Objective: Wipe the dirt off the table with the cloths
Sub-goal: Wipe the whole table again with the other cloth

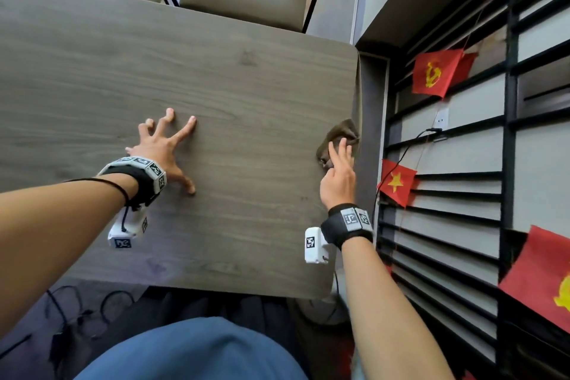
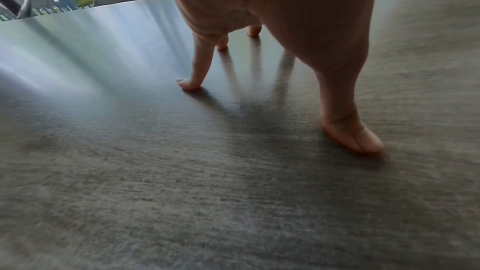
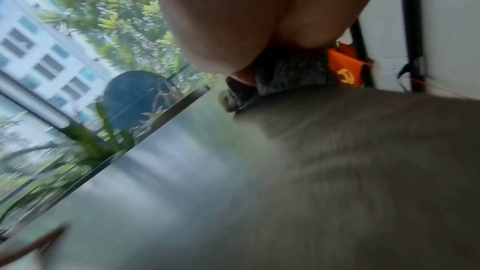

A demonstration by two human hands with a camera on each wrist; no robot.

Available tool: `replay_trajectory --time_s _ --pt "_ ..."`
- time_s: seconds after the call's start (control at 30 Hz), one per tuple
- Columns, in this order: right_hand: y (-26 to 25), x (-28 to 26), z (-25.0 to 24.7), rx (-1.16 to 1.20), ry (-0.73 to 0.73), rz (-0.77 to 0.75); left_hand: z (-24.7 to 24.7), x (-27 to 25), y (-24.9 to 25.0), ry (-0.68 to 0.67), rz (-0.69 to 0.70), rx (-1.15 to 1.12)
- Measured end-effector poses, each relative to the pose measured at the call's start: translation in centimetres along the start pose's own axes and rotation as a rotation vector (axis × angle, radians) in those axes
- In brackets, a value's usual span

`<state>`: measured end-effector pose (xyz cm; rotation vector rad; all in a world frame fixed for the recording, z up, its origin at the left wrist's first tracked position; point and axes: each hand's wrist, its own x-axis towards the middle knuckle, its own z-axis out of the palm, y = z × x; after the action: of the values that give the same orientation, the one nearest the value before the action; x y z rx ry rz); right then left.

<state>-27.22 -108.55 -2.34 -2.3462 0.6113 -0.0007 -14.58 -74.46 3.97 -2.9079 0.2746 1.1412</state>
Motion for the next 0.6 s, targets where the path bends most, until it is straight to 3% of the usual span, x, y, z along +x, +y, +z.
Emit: replay_trajectory --time_s 0.07,0.17,0.27,0.33,0.47,0.6 --pt "-2.0 -2.7 2.2 -0.021 -0.059 -0.117 0.0 0.0 0.0 -0.003 -0.001 -0.003" --pt "-6.7 -8.2 7.7 -0.034 -0.286 -0.328 0.0 0.0 0.1 -0.012 -0.008 -0.007" --pt "-11.6 -11.3 12.1 -0.093 -0.423 -0.396 0.0 0.0 0.1 -0.007 -0.019 0.01" --pt "-13.7 -9.8 13.2 -0.098 -0.439 -0.415 0.1 0.1 0.0 -0.001 -0.025 0.019" --pt "-14.2 -1.7 12.8 -0.161 -0.462 -0.467 0.1 0.0 -0.1 -0.006 -0.017 0.006" --pt "-10.3 6.3 8.3 -0.167 -0.31 -0.284 0.0 -0.2 0.1 -0.019 -0.023 -0.013"
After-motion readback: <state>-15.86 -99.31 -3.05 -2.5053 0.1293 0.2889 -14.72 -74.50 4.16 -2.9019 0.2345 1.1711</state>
